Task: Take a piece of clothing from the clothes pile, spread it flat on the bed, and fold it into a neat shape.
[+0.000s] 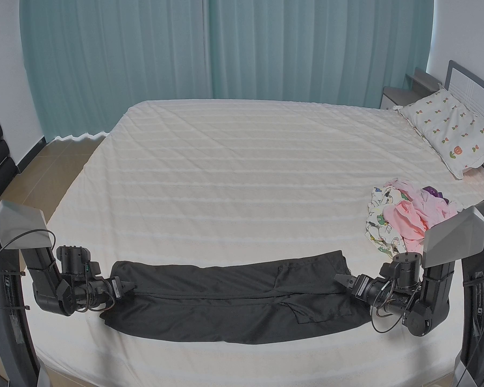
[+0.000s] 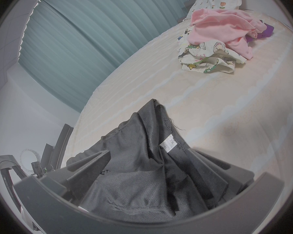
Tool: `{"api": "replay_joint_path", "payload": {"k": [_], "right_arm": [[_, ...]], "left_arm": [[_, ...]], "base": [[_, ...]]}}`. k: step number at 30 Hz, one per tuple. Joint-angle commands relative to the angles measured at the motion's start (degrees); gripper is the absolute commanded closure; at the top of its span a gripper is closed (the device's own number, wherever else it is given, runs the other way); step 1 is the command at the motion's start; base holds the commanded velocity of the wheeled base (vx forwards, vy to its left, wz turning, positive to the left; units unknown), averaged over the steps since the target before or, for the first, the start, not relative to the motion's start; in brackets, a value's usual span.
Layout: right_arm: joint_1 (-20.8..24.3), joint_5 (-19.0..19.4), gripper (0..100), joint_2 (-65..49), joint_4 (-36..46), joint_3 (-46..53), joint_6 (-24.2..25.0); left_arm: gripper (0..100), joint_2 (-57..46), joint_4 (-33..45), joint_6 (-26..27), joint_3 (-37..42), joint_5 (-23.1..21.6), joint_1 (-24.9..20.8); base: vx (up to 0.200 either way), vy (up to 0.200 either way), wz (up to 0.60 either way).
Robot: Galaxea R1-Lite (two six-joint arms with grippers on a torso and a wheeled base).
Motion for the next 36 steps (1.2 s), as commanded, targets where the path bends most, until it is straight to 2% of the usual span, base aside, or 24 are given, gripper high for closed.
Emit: {"api": "replay_joint_path", "payload": {"k": [1,15,23,28,36], "right_arm": [[0.07,0.02,0,0.12,-0.12,0.03,0.01],[-0.02,0.02,0,0.12,-0.12,0.12,0.01],[-0.02,0.02,0,0.12,-0.12,0.12,0.01],[-0.02,0.11,0,0.12,-0.12,0.12,0.01],[-0.02,0.02,0,0.12,-0.12,0.12,0.01]], "left_arm": [[100,0.05,0.02,-0.01,0.39,0.01,0.01],[100,-4.34,0.99,0.08,0.65,0.09,2.03],[100,-9.70,6.79,0.34,0.39,-0.35,4.49],[100,-10.41,7.49,0.34,0.30,-0.43,4.85],[100,-14.27,13.29,1.39,-1.98,-1.66,10.21]], "base": [[0.000,0.000,0.00],[0.000,0.000,0.00],[0.000,0.000,0.00],[0.000,0.000,0.00],[0.000,0.000,0.00]]}}
